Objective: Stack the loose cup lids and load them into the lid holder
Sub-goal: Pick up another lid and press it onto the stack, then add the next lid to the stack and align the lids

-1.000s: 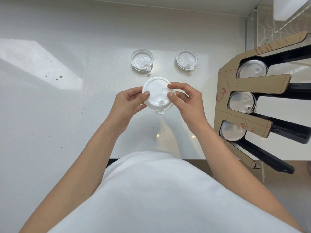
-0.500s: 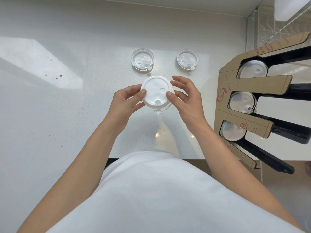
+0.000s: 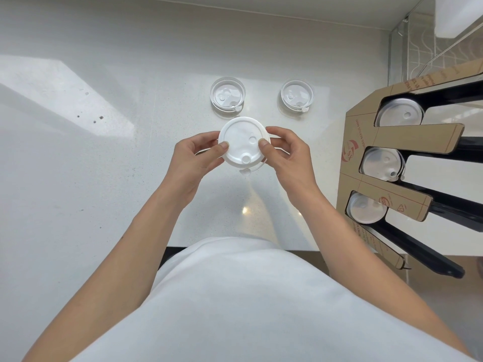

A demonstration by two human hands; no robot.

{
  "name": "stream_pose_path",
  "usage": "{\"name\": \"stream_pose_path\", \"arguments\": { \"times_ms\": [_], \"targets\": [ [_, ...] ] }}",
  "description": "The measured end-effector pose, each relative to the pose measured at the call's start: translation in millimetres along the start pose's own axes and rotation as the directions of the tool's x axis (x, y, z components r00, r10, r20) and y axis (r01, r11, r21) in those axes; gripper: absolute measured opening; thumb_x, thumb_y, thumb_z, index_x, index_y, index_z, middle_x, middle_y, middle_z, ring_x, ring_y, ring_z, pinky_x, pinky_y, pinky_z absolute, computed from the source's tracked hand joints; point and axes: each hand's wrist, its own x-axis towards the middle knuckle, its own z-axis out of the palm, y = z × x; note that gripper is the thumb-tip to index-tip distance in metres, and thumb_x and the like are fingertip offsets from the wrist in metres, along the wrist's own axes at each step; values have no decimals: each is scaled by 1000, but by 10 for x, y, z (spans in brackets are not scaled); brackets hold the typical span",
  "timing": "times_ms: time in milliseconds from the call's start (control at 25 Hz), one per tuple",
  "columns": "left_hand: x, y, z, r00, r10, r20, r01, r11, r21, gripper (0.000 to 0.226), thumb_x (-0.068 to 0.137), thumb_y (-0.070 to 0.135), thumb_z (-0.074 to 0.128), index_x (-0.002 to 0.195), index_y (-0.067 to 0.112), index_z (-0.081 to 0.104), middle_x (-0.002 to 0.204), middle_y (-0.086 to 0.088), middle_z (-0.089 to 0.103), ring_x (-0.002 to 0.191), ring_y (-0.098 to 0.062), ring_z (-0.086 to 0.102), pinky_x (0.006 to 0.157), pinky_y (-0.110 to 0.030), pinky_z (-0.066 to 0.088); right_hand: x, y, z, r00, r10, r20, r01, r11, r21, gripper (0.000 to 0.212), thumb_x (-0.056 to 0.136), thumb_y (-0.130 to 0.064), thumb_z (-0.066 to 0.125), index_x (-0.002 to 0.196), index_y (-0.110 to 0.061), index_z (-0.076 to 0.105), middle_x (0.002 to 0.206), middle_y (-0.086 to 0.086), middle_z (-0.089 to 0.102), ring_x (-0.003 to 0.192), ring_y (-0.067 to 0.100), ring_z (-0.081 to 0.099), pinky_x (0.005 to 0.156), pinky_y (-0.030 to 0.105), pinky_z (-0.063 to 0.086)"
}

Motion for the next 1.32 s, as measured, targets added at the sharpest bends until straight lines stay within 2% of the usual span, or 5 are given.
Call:
{"name": "stream_pose_path", "arguments": {
  "times_ms": [320, 560, 920, 1080, 1320],
  "targets": [
    [34, 21, -169, 996, -31, -79, 28, 999, -35, 33, 91, 4, 68, 124, -2, 65, 130, -26, 63, 112, -23, 67, 95, -32, 57, 236, -51, 151, 999, 19, 35, -18, 1000, -22, 29, 96, -25, 63, 124, -17, 60, 111, 12, 69, 91, 14, 70, 93, 40, 59],
    [67, 15, -442, 987, -47, -157, 33, 995, -90, 32, 92, 6, 68, 124, -1, 66, 127, -23, 67, 113, -24, 68, 92, -29, 57, 808, -136, 408, 997, -68, 35, 75, 959, -274, 33, 94, -31, 63, 124, -18, 61, 104, -12, 63, 101, 11, 63, 96, 31, 52],
    [119, -78, -759, 976, -59, -212, 23, 985, -171, 30, 93, 6, 67, 122, 0, 67, 116, -15, 71, 104, -18, 71, 91, -29, 57, 1792, -107, 769, 991, -22, 130, 112, 662, -741, 56, 95, -28, 55, 146, -15, 36, 146, 13, 39, 137, 30, 39, 109, 39, 38],
    [146, -112, -874, 970, -71, -232, 23, 979, -203, 29, 93, 6, 67, 121, 2, 68, 113, -11, 71, 105, -18, 70, 94, -31, 57, 1989, -118, 847, 994, 35, 106, 65, 586, -807, 55, 95, -26, 54, 146, -13, 36, 144, 14, 42, 133, 31, 45, 107, 41, 41],
    [172, -147, -933, 967, -88, -238, 35, 975, -219, 34, 92, 7, 69, 124, 0, 66, 125, -20, 68, 114, -25, 68, 95, -33, 57, 2022, 14, 812, 992, 116, 54, -29, 613, -790, 42, 86, -19, 55, 128, -17, 51, 123, 15, 62, 103, 36, 66, 92, 47, 56]
  ]
}}
